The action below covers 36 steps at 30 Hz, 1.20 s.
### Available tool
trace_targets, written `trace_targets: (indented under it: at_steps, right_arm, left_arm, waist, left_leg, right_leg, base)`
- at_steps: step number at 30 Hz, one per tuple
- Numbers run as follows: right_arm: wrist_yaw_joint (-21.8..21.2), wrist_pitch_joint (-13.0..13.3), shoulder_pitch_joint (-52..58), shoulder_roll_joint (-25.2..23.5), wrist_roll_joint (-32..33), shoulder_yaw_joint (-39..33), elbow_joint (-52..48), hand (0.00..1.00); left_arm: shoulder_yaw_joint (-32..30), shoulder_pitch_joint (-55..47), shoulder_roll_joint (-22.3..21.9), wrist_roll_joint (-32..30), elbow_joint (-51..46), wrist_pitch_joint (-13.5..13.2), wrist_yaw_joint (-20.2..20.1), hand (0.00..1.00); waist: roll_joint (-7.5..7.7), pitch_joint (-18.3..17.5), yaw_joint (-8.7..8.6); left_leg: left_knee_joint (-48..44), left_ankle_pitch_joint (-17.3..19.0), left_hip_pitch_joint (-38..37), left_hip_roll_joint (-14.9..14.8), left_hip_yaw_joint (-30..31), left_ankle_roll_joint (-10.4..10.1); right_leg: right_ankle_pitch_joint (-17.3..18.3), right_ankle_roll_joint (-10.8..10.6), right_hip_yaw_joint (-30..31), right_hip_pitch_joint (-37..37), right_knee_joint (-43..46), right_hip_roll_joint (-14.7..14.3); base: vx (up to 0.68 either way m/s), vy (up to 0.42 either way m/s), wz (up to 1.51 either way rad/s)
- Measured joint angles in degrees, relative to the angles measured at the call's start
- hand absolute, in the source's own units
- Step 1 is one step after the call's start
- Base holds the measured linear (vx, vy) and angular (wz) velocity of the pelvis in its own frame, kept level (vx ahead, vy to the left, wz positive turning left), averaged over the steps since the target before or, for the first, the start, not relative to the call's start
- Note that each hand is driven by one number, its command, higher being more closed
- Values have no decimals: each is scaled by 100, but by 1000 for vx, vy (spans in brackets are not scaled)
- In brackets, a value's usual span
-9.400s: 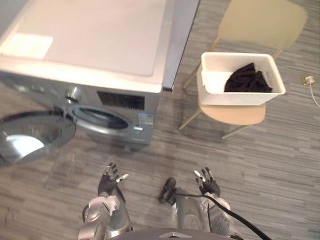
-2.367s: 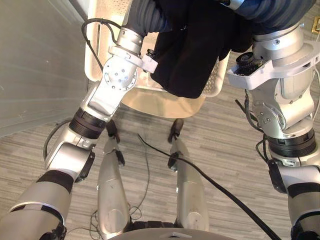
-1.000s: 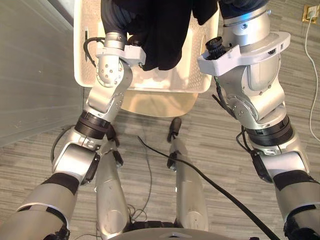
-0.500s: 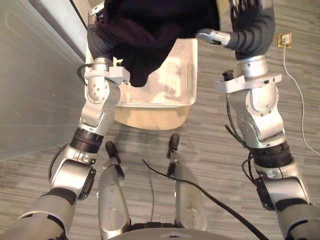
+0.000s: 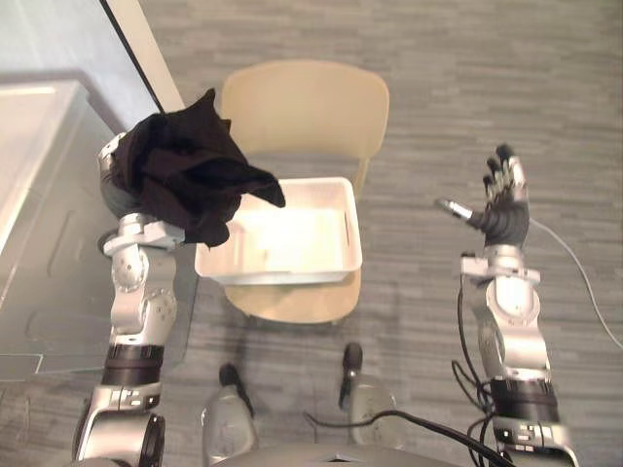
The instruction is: Pick up the laundry basket with both hands and put the clothes into the washing machine.
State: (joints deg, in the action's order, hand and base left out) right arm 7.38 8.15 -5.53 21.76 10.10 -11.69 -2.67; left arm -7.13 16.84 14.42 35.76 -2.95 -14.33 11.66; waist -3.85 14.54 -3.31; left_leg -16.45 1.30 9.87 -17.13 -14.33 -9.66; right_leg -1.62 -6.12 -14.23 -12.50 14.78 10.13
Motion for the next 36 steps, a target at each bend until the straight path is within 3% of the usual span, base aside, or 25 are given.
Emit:
trace_targets:
  at_steps: [4, 5, 6, 7, 8, 9, 10, 11, 12, 14, 16, 17, 18, 19, 22, 23, 24, 26, 27, 29, 30, 33, 34, 36]
  right_arm:
    - [-81, -219, 453, -167, -621, -469, 943, 0]
    - [-66, -342, 536, -167, -853, -676, 1375, 0]
    - [-19, -503, 587, -170, -1153, -861, 1870, 0]
    - [55, -714, 679, -198, -1578, -1051, 2350, 0]
    - [79, -864, 725, -226, -1974, -1293, 2745, 0]
    - [79, -917, 723, -255, -2188, -1579, 3125, 0]
    - [145, -993, 650, -307, -2410, -2052, 3931, 0]
    - [172, -1016, 719, -300, -2416, -2254, 4300, 0]
    - [175, -1092, 884, -313, -2413, -2778, 5053, 0]
    - [143, -1206, 1265, -334, -2406, -3502, 5967, 0]
    - [5, -1247, 1632, -579, -2139, -4286, 6717, 0]
    - [-23, -1245, 1691, -669, -2034, -4342, 6768, 0]
    - [-119, -1230, 1703, -849, -1816, -4459, 6890, 0]
    - [-163, -1237, 1689, -964, -1707, -4496, 6956, 0]
    - [-367, -1232, 1610, -1563, -1377, -4396, 7230, 0]
    - [-410, -1239, 1577, -1737, -1367, -4209, 7349, 0]
    - [-450, -1243, 1593, -1823, -1321, -4095, 7353, 0]
    - [-510, -1234, 1549, -1893, -1257, -3659, 7303, 0]
    - [-551, -1234, 1465, -1898, -1256, -3375, 7166, 0]
    - [-561, -1218, 1488, -1981, -1250, -2824, 6891, 0]
    - [-549, -1194, 1532, -2015, -1242, -2431, 6653, 0]
    - [-445, -1049, 1591, -1956, -1220, -1674, 6292, 0]
    - [-346, -1037, 1585, -1852, -1237, -1264, 6170, 0]
    - [-305, -1034, 1626, -1766, -1280, -950, 6038, 0]
  left_arm:
    - [-505, -212, 11, -8, -154, -5, -46, 100]
    - [-642, -219, 14, -7, -173, -5, -32, 100]
    - [-710, -231, 50, -7, -261, -6, 32, 100]
    - [-711, -232, 58, -10, -300, -5, 51, 100]
    - [-718, -264, 10, -30, -321, 2, 55, 100]
    - [-759, -301, -15, -59, -360, 5, 61, 100]
    - [-791, -401, -46, -112, -435, -3, 71, 100]
    - [-745, -419, -71, -114, -453, -7, 70, 100]
    - [-603, -485, -136, -129, -521, -8, 46, 100]
    - [-552, -634, -303, -347, -584, -18, -25, 100]
    - [-650, -859, -521, -532, -819, -72, -93, 100]
    - [-659, -910, -559, -568, -861, -72, -92, 100]
    - [-716, -1022, -670, -615, -953, -68, -101, 100]
    - [-760, -1070, -712, -634, -957, -63, -117, 100]
    - [-912, -1390, -753, -669, -927, -32, -124, 100]
    - [-982, -1551, -789, -668, -924, -23, -120, 100]
    - [-987, -1602, -799, -669, -914, -20, -122, 100]
    - [-977, -1684, -899, -669, -893, -23, -121, 100]
    - [-966, -1712, -956, -666, -881, -32, -104, 100]
    - [-861, -1845, -1080, -662, -856, -39, -83, 100]
    - [-751, -1971, -1204, -641, -862, -57, -85, 100]
    - [-364, -2204, -1370, -481, -892, -63, -87, 100]
    - [-206, -2239, -1375, -437, -893, -58, -84, 100]
    - [-80, -2241, -1396, -399, -893, -47, -77, 100]
  waist:
    - [-34, -275, 9]
    - [-50, -352, 3]
    - [-68, -365, 22]
    - [-38, -379, 3]
    - [-38, -393, -6]
    - [-68, -388, 6]
    - [-48, -378, 80]
    - [-45, -381, 118]
    - [4, -432, 138]
    - [-97, -685, 94]
    - [-186, -783, -6]
    - [-195, -801, -13]
    - [-240, -867, -29]
    - [-166, -883, -25]
    - [182, -926, 46]
    - [366, -976, 73]
    - [417, -993, 72]
    - [333, -951, 59]
    - [269, -894, 95]
    - [294, -874, 46]
    - [277, -885, 51]
    - [292, -975, 58]
    - [320, -991, 187]
    - [322, -992, 237]
  left_leg:
    - [379, -215, -72, 70, 322, 107]
    - [509, -359, 24, 98, 408, 382]
    - [555, -623, 185, 112, 509, 856]
    - [674, -1205, 405, 160, 342, 1158]
    - [1124, -1734, 337, 235, 193, 1246]
    - [848, -1404, 339, 153, -12, 1252]
    - [-519, -287, 433, -28, -362, 1328]
    - [-1106, 9, 398, -93, -474, 1307]
    - [-1864, 362, 203, -198, -616, 1130]
    - [-2230, 598, -153, -348, -556, 855]
    - [-1959, 618, -748, -417, -282, 483]
    - [-1675, 582, -875, -394, -277, 348]
    - [-970, 900, -1045, -222, -338, -136]
    - [-677, 1005, -1092, -133, -417, -194]
    - [12, 1392, -1073, 267, -506, -228]
    - [-101, 1413, -950, 395, -453, -135]
    - [-227, 1453, -863, 434, -373, -78]
    - [-494, 1524, -555, 444, -96, 141]
    - [-527, 1499, -480, 467, -15, 216]
    - [-510, 1454, -489, 596, 298, 283]
    - [-451, 1423, -474, 674, 539, 310]
    - [-65, 1090, -201, 862, 1112, 320]
    - [292, 818, -164, 916, 1302, 299]
    - [553, 519, -88, 989, 1563, 222]
  right_leg:
    - [260, 38, -398, 188, 96, 61]
    - [330, 82, -580, 171, 206, 95]
    - [503, 259, -752, 116, 417, 102]
    - [619, 472, -864, 132, 415, 47]
    - [586, 562, -1034, 191, 304, 65]
    - [558, 599, -1238, 274, 270, 143]
    - [528, 624, -1412, 379, 300, 188]
    - [500, 614, -1508, 486, 258, 213]
    - [442, 628, -1756, 679, 129, 263]
    - [292, 621, -2110, 804, -123, 274]
    - [70, 604, -2460, 703, -268, 360]
    - [-5, 586, -2502, 631, -284, 374]
    - [-197, 580, -2593, 485, -357, 430]
    - [-320, 557, -2622, 426, -403, 445]
    - [-859, 572, -2732, 262, -765, 652]
    - [-899, 590, -2611, 261, -872, 726]
    - [-825, 588, -2453, 254, -905, 727]
    - [-95, 529, -1458, 60, -798, 483]
    - [241, 528, -654, -204, -355, 319]
    - [539, 390, 42, -107, 551, -37]
    - [886, 258, 273, 66, 660, -269]
    - [979, 254, 424, 39, 472, -434]
    - [1036, 246, 375, -43, 449, -449]
    - [1124, 207, 126, -65, 502, -382]
  base:
    - [-4, -42, 52]
    - [-45, -93, 85]
    - [-111, -143, 135]
    - [-137, -158, 150]
    - [-145, -134, 136]
    - [-166, -103, 95]
    - [-139, -98, 61]
    - [-135, -111, 76]
    - [-79, -91, 100]
    - [-86, -4, 103]
    - [-163, 180, 95]
    - [-233, 290, 77]
    - [-197, 253, 45]
    - [-260, 312, 48]
    - [-291, 270, 31]
    - [-285, 212, 27]
    - [-310, 134, 50]
    - [-230, 62, 62]
    - [-164, 45, 45]
    - [-147, 35, 84]
    - [-97, -7, 117]
    - [-26, -75, 115]
    - [39, -146, 84]
    - [94, -135, 100]
